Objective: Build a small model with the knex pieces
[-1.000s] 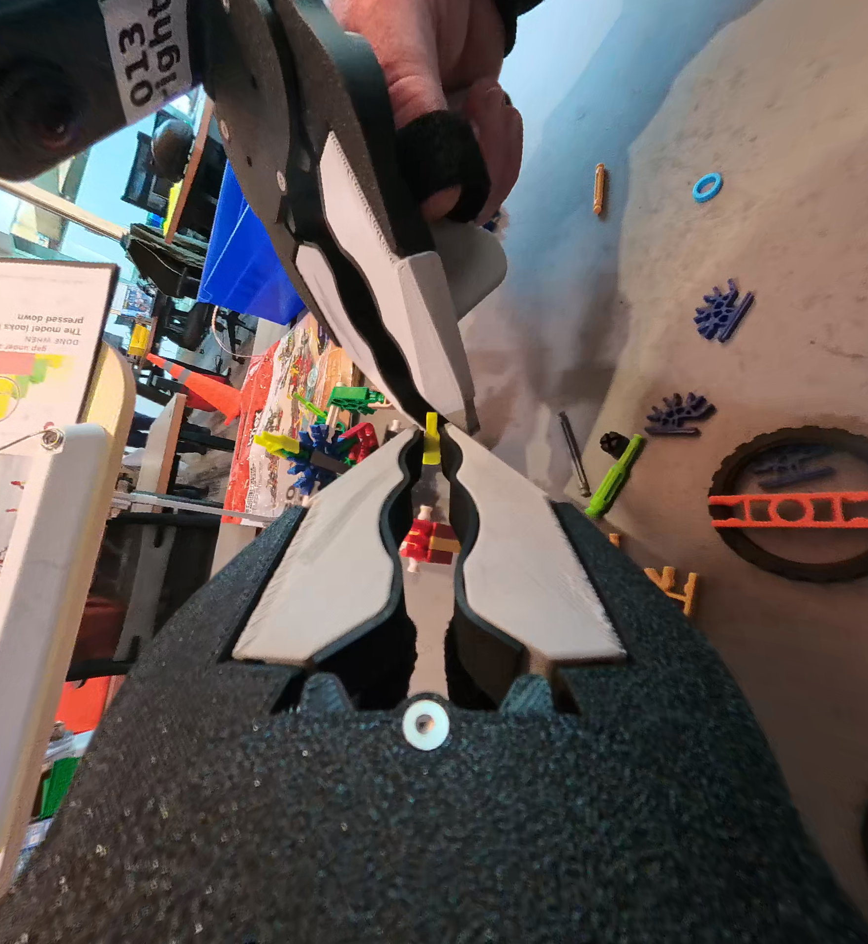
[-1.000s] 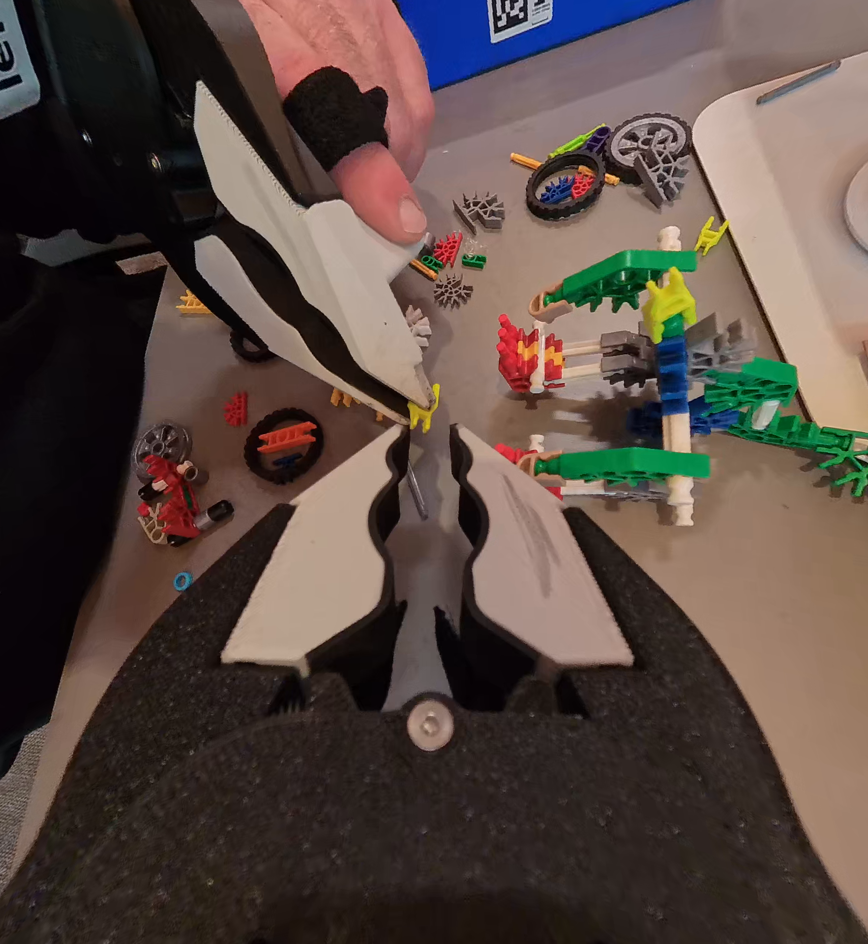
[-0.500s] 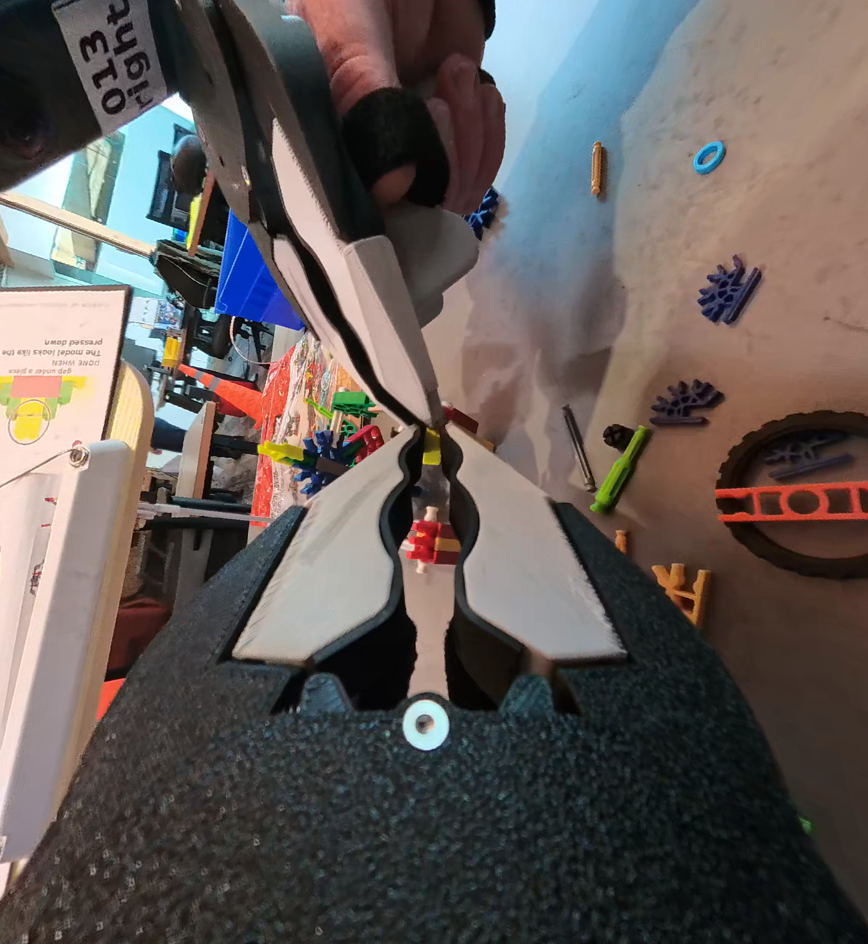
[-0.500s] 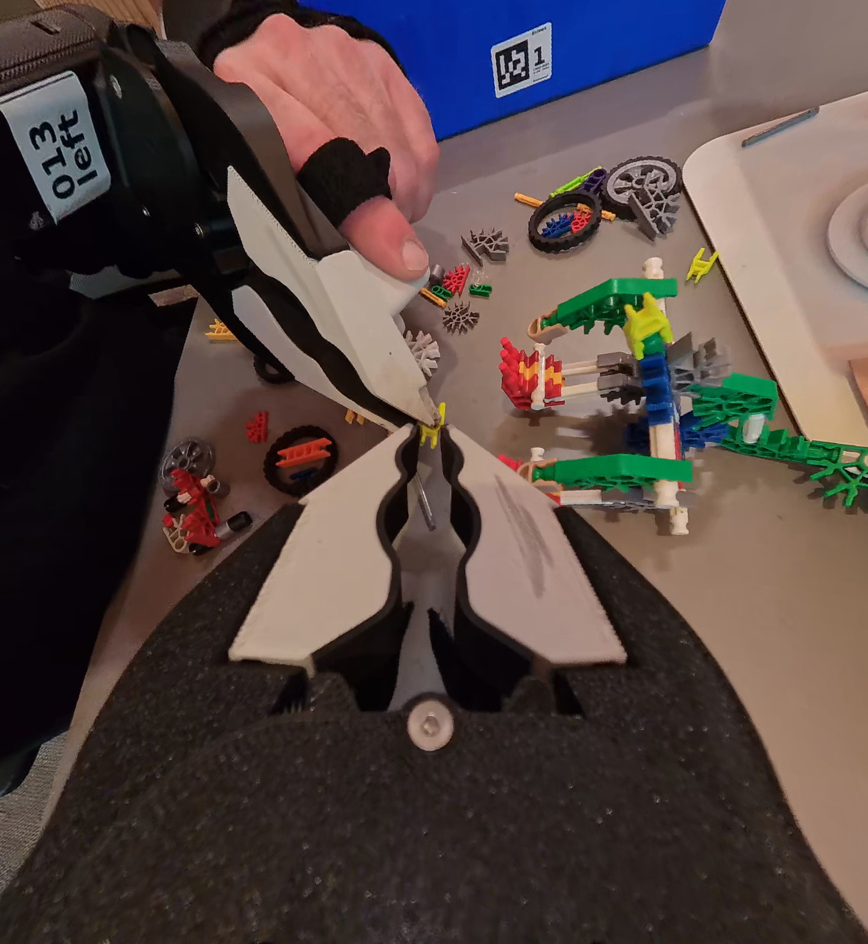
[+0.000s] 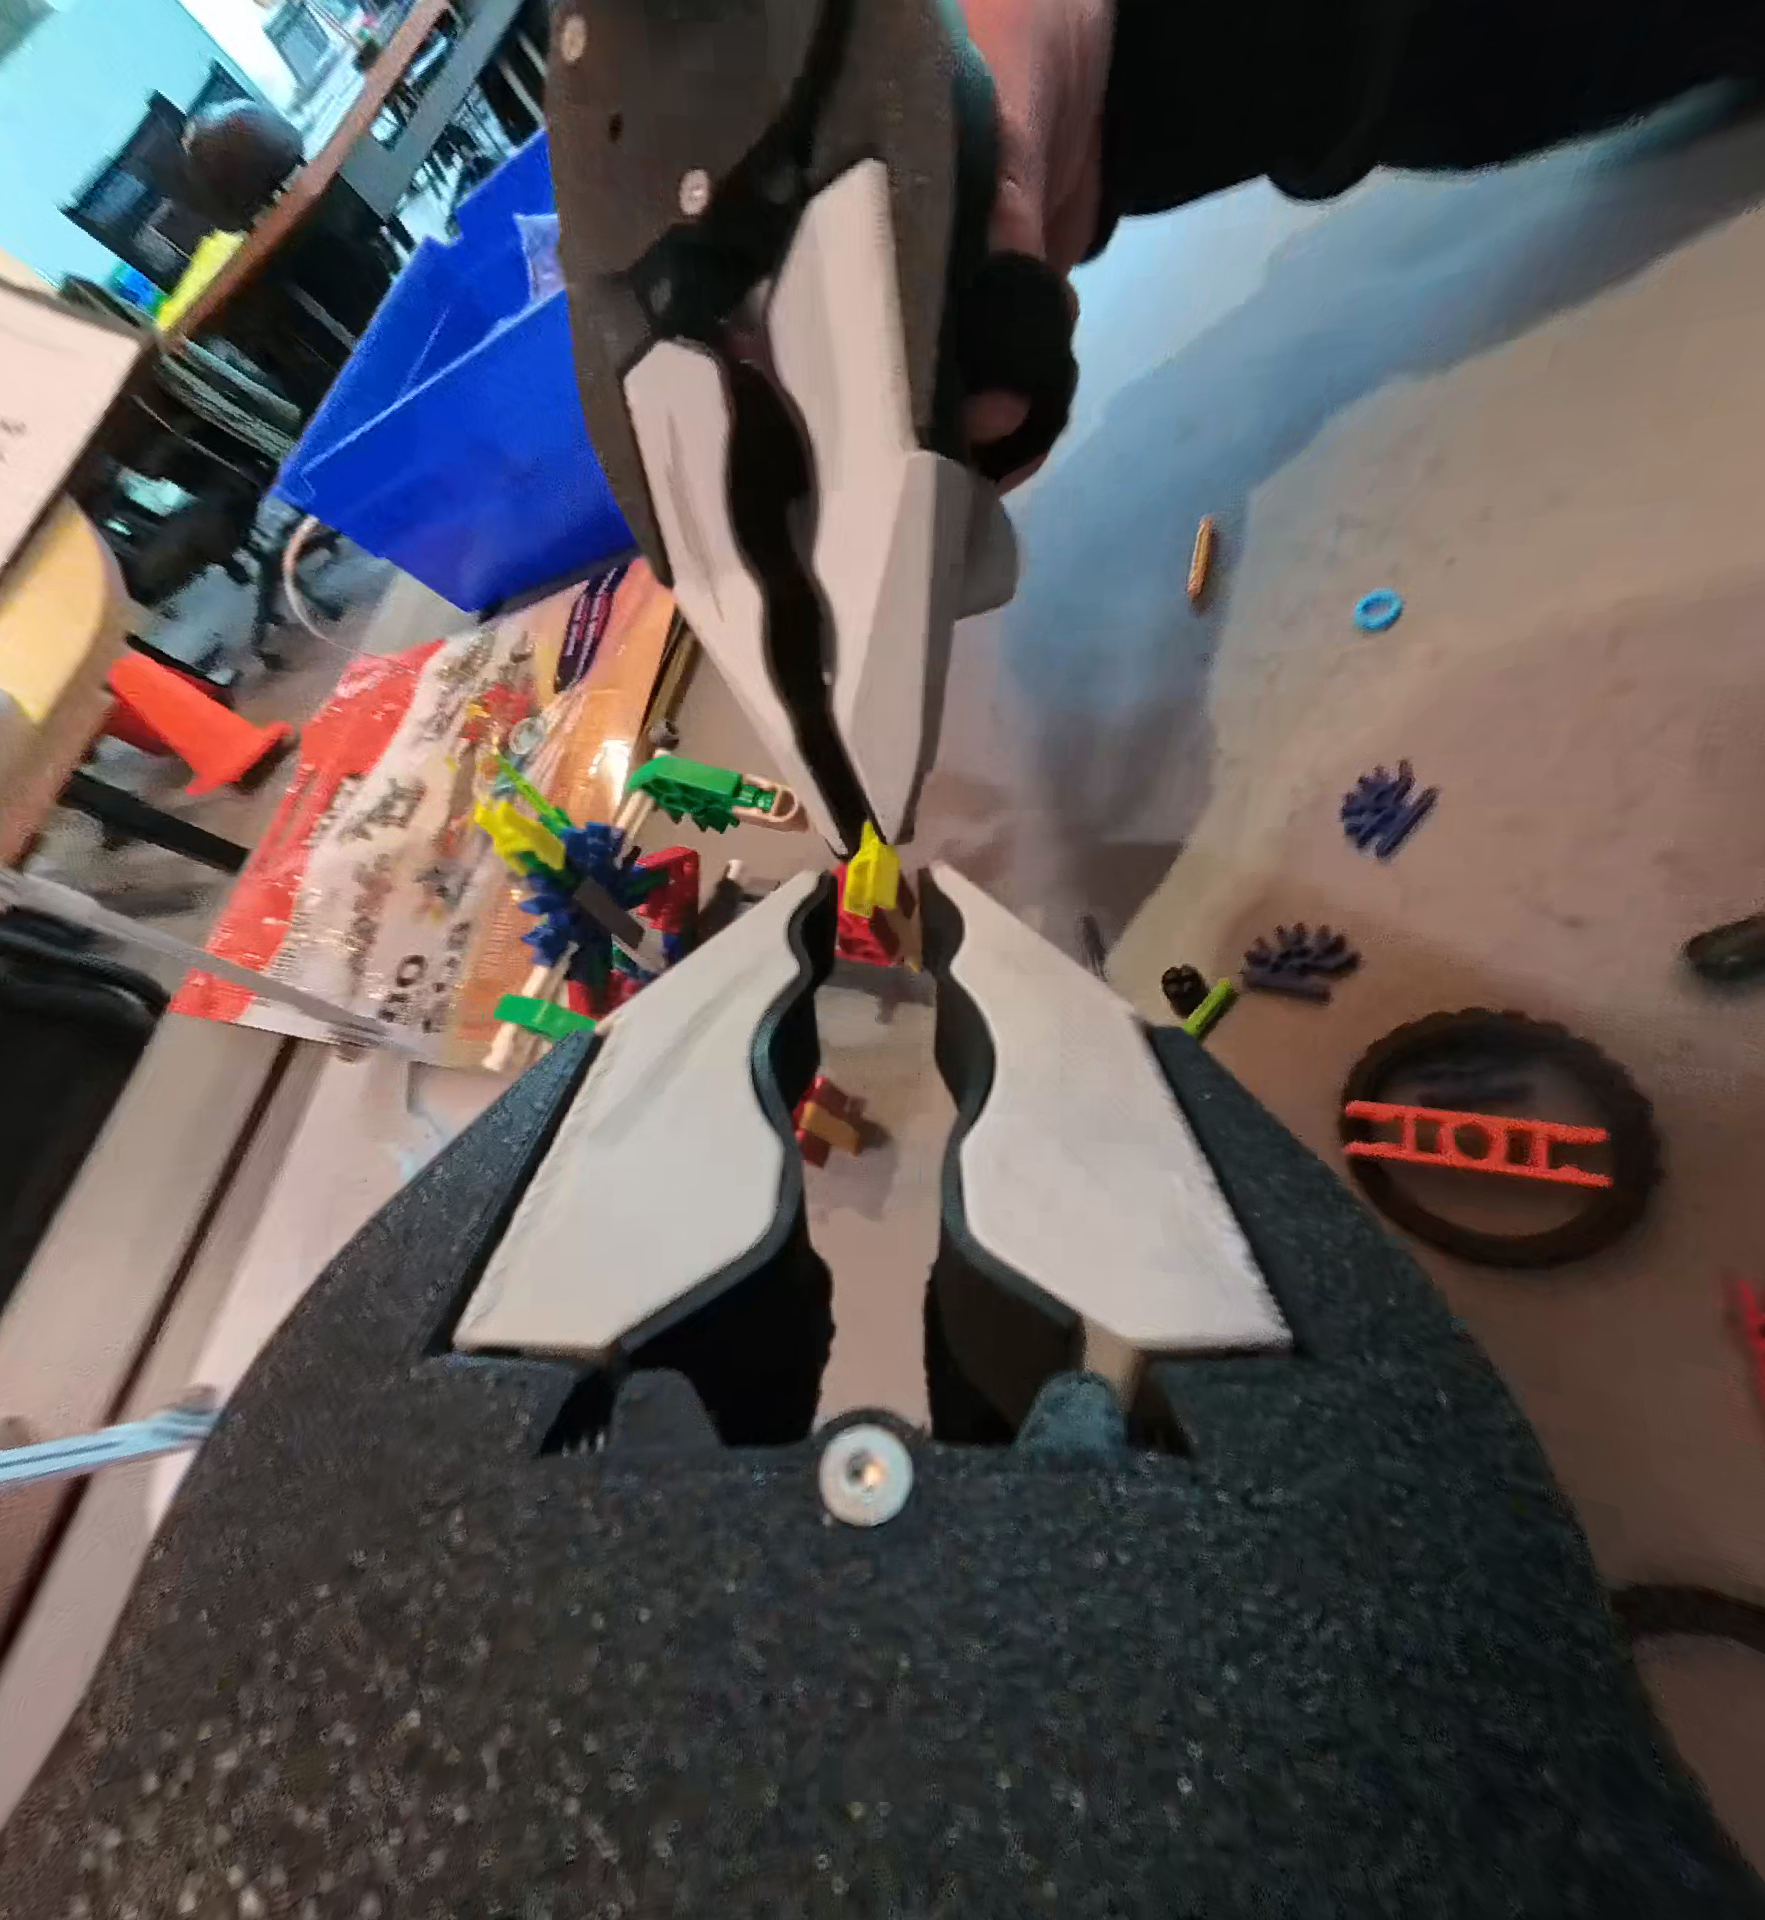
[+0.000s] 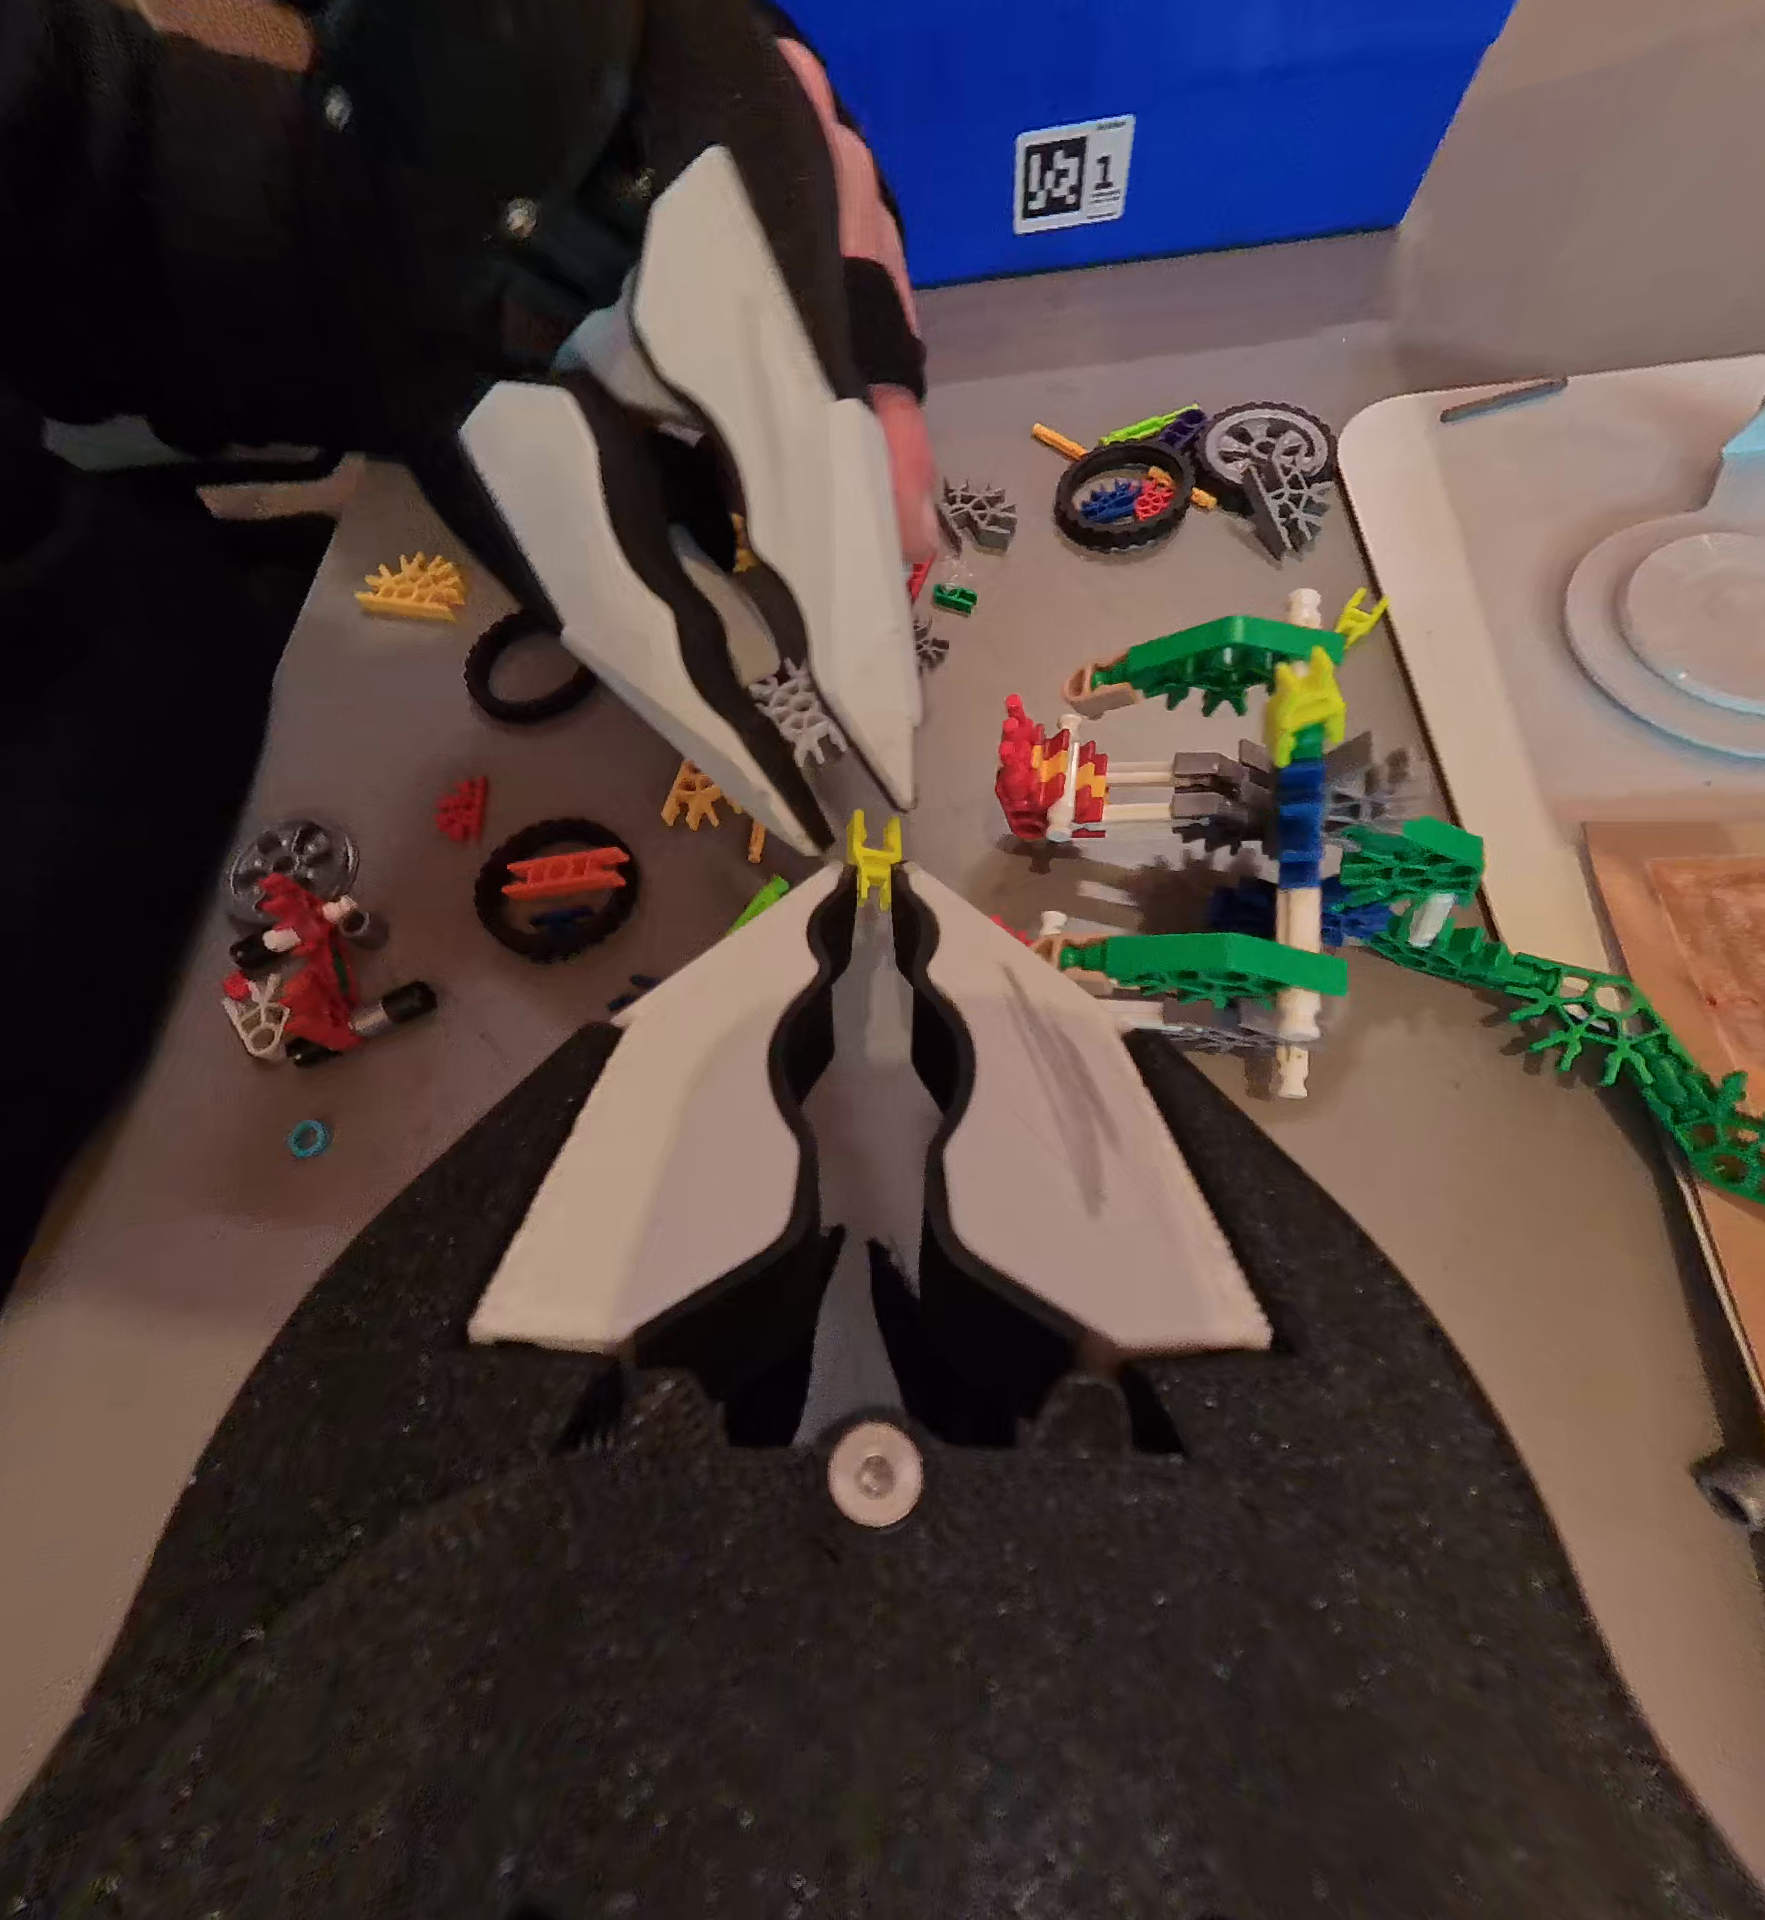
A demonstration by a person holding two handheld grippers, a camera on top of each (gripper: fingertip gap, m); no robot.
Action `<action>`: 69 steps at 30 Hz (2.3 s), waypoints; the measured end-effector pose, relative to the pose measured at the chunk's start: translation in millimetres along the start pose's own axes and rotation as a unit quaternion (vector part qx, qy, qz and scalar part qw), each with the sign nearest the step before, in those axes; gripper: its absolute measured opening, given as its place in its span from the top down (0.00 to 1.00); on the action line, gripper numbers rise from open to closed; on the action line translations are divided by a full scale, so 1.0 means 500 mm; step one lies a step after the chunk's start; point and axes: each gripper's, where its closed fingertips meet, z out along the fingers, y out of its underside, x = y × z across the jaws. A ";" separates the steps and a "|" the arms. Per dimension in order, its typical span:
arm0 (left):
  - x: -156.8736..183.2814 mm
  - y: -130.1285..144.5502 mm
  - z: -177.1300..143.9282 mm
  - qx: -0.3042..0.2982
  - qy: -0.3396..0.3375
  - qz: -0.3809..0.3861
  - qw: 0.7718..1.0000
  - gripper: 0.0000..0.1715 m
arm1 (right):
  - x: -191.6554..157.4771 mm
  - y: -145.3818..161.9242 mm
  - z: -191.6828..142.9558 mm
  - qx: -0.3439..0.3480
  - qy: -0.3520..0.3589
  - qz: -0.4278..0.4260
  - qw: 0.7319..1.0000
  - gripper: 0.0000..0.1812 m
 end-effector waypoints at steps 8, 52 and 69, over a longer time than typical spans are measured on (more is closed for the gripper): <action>0.018 0.002 0.002 0.021 0.063 -0.083 0.994 0.95 | -0.022 -0.006 -0.001 0.006 -0.008 -0.055 0.998 0.97; 0.091 0.064 0.011 -0.170 0.133 -0.050 0.975 0.96 | -0.036 0.103 0.040 -0.141 -0.014 -0.070 0.987 0.95; 0.095 0.089 0.035 -0.206 0.133 -0.029 0.969 0.96 | -0.027 0.124 0.054 -0.156 -0.010 -0.058 0.986 0.99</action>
